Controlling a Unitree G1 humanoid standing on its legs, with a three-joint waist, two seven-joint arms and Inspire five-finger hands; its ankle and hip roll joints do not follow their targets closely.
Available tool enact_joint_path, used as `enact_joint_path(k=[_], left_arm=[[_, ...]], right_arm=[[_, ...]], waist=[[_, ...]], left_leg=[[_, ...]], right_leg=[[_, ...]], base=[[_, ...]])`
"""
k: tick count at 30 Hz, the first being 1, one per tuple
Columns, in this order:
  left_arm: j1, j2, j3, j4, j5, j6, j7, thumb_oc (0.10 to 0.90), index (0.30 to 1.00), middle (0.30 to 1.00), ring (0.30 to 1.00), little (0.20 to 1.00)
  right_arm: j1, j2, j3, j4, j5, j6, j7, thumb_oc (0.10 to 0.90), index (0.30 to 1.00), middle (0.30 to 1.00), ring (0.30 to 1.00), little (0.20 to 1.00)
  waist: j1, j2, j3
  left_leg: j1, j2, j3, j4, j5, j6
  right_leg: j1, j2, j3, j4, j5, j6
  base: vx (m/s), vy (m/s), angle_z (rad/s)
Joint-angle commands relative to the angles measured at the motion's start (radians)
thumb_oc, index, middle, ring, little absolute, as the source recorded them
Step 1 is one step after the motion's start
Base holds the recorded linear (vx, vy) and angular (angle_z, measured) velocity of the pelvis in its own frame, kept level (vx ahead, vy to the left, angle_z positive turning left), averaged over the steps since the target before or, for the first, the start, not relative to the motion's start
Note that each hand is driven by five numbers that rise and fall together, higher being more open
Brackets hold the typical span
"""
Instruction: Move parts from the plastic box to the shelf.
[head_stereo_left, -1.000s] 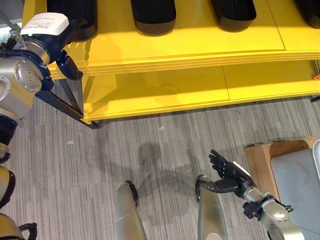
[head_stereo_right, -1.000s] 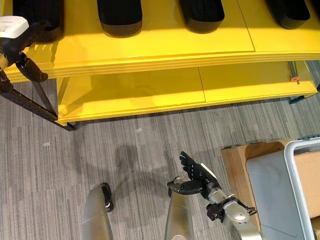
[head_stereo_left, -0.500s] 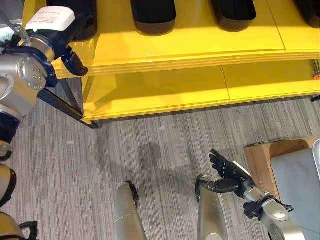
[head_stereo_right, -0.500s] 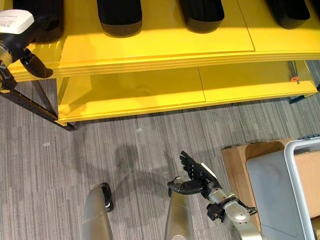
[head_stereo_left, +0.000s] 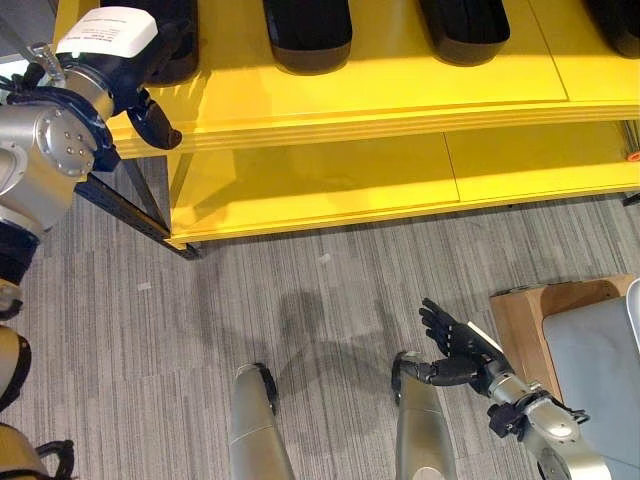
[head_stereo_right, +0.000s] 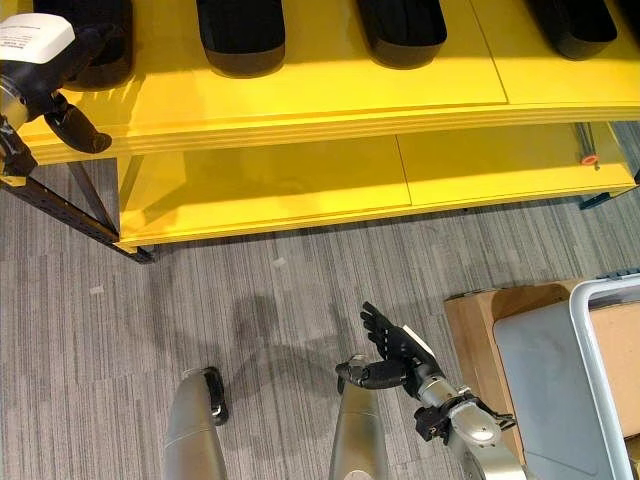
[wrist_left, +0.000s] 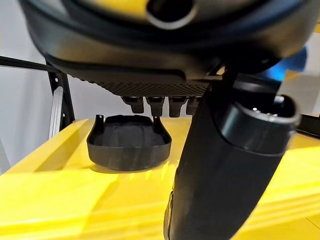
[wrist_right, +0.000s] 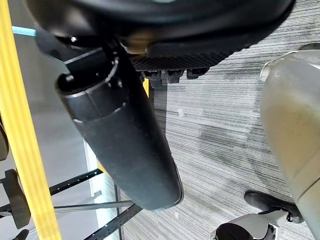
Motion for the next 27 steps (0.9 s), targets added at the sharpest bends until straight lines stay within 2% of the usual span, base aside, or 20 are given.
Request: enact_joint_path(k=[1,4,5,8,13,15,16,17,19,20,21,22,23,25,26,27], left_arm=[[-0.196,0.071,0.004,-0.012,-0.050,-0.035,0.026,0.900,1.000,1.000,1.000,1.000],[-0.209,0.090,-0.026,-0.022,-0.082,-0.057,0.007,0.900,1.000,1.000,1.000,1.000],[-0.203,0.112,-0.038,-0.053,-0.156,-0.094,-0.037,0.900,1.000,1.000,1.000,1.000],[-0.171,0.106,-0.029,-0.111,-0.356,-0.144,-0.103,0.900,1.000,1.000,1.000,1.000],[-0.033,0.163,-0.006,-0.224,-0.640,-0.183,-0.233,0.900,1.000,1.000,1.000,1.000],[0.168,0.206,0.127,-0.318,-0.773,-0.206,-0.276,0.900,1.000,1.000,1.000,1.000],[0.251,0.228,0.176,-0.369,-0.824,-0.207,-0.311,0.900,1.000,1.000,1.000,1.000],[0.339,0.235,0.219,-0.398,-0.871,-0.213,-0.335,0.900,1.000,1.000,1.000,1.000],[0.575,0.230,0.376,-0.471,-0.933,-0.224,-0.362,0.900,1.000,1.000,1.000,1.000],[0.600,0.230,0.401,-0.476,-0.932,-0.223,-0.362,0.900,1.000,1.000,1.000,1.000],[0.800,0.180,0.526,-0.539,-0.997,-0.228,-0.378,0.900,1.000,1.000,1.000,1.000],[0.925,0.145,0.603,-0.572,-1.044,-0.219,-0.396,0.900,1.000,1.000,1.000,1.000],[1.015,0.115,0.655,-0.599,-1.056,-0.214,-0.405,0.900,1.000,1.000,1.000,1.000],[1.192,-0.017,0.744,-0.627,-1.098,-0.208,-0.402,0.900,1.000,1.000,1.000,1.000],[1.248,-0.057,0.767,-0.652,-1.117,-0.190,-0.419,0.900,1.000,1.000,1.000,1.000],[1.328,-0.140,0.805,-0.662,-1.135,-0.189,-0.413,0.900,1.000,1.000,1.000,1.000]], right_arm=[[0.035,-0.070,-0.046,-0.069,0.031,-0.098,0.013,0.900,1.000,1.000,1.000,1.000],[0.041,-0.070,-0.049,-0.083,0.028,-0.105,0.019,0.900,1.000,1.000,1.000,1.000],[0.052,-0.071,-0.052,-0.095,0.019,-0.116,0.032,0.900,1.000,1.000,1.000,1.000],[0.062,-0.077,-0.058,-0.124,0.029,-0.126,0.050,0.900,1.000,1.000,1.000,1.000],[0.070,-0.066,-0.052,-0.152,0.022,-0.156,0.061,0.900,1.000,1.000,1.000,1.000],[0.073,-0.065,-0.058,-0.173,0.023,-0.180,0.057,0.900,1.000,1.000,1.000,1.000],[0.077,-0.066,-0.064,-0.187,0.028,-0.188,0.060,0.900,1.000,1.000,1.000,1.000],[0.080,-0.058,-0.069,-0.193,0.025,-0.198,0.057,0.900,1.000,1.000,1.000,1.000],[0.083,-0.055,-0.069,-0.211,0.025,-0.216,0.050,0.900,1.000,1.000,1.000,1.000],[0.081,-0.060,-0.066,-0.211,0.025,-0.216,0.050,0.900,1.000,1.000,1.000,1.000],[0.088,-0.052,-0.085,-0.229,0.019,-0.234,0.034,0.900,1.000,1.000,1.000,1.000],[0.091,-0.051,-0.094,-0.235,0.016,-0.244,0.024,0.900,1.000,1.000,1.000,1.000],[0.092,-0.052,-0.098,-0.246,0.018,-0.249,0.019,0.900,1.000,1.000,1.000,1.000],[0.093,-0.039,-0.109,-0.257,0.026,-0.260,0.004,0.900,1.000,1.000,1.000,1.000],[0.099,-0.037,-0.118,-0.269,0.024,-0.264,0.000,0.900,1.000,1.000,1.000,1.000],[0.102,-0.030,-0.128,-0.279,0.023,-0.270,-0.005,0.900,1.000,1.000,1.000,1.000]], waist=[[-0.006,0.052,-0.076],[-0.003,0.052,-0.076],[0.000,0.055,-0.077],[-0.001,0.059,-0.079],[0.005,0.060,-0.086],[0.011,0.064,-0.091],[0.011,0.068,-0.096],[0.019,0.066,-0.102],[0.024,0.073,-0.111],[0.019,0.076,-0.110],[0.031,0.076,-0.115],[0.031,0.081,-0.118],[0.028,0.084,-0.123],[0.031,0.089,-0.138],[0.030,0.092,-0.143],[0.030,0.094,-0.153]], left_leg=[[0.028,-0.041,-0.038,-0.044,-0.002,0.069],[0.043,-0.042,-0.041,-0.053,0.003,0.067],[0.067,-0.042,-0.044,-0.062,0.011,0.063],[0.105,-0.043,-0.049,-0.085,0.024,0.056],[0.186,-0.043,-0.053,-0.158,0.054,0.045],[0.232,-0.045,-0.055,-0.203,0.074,0.042],[0.243,-0.045,-0.051,-0.237,0.111,0.046],[0.266,-0.045,-0.050,-0.259,0.122,0.043],[0.321,-0.038,-0.047,-0.311,0.139,0.040],[0.323,-0.038,-0.047,-0.312,0.139,0.040],[0.379,-0.035,-0.042,-0.363,0.156,0.036],[0.410,-0.030,-0.035,-0.392,0.165,0.035],[0.437,-0.025,-0.029,-0.417,0.172,0.034],[0.499,-0.013,-0.020,-0.483,0.195,0.032],[0.527,-0.009,-0.013,-0.513,0.204,0.031],[0.554,-0.002,-0.008,-0.552,0.223,0.029]], right_leg=[[0.096,-0.005,-0.038,-0.058,0.011,-0.088],[0.118,-0.006,-0.041,-0.067,0.014,-0.087],[0.146,-0.007,-0.046,-0.077,0.019,-0.085],[0.194,-0.010,-0.053,-0.104,0.029,-0.082],[0.278,-0.009,-0.066,-0.166,0.050,-0.076],[0.325,-0.005,-0.074,-0.207,0.062,-0.071],[0.333,-0.003,-0.080,-0.234,0.090,-0.075],[0.359,0.000,-0.085,-0.255,0.094,-0.071],[0.407,0.009,-0.091,-0.299,0.103,-0.065],[0.408,0.009,-0.091,-0.300,0.103,-0.065],[0.458,0.011,-0.100,-0.339,0.110,-0.061],[0.482,0.017,-0.101,-0.358,0.114,-0.059],[0.501,0.020,-0.102,-0.375,0.114,-0.059],[0.541,0.030,-0.104,-0.409,0.115,-0.060],[0.557,0.035,-0.103,-0.421,0.113,-0.063],[0.573,0.041,-0.106,-0.436,0.114,-0.065]], base=[[0.00,0.000,0.00],[-0.04,-0.014,0.05],[-0.05,-0.022,0.12],[-0.03,-0.022,0.15],[-0.02,-0.008,0.05],[-0.04,-0.006,0.01],[-0.07,-0.007,0.04],[-0.06,-0.010,0.03],[0.03,-0.019,-0.03],[0.03,-0.033,-0.06],[0.03,-0.041,-0.03],[0.03,-0.058,-0.04],[0.04,-0.052,-0.23],[0.05,-0.064,-0.17],[0.06,-0.076,-0.02],[0.05,-0.088,-0.07]])
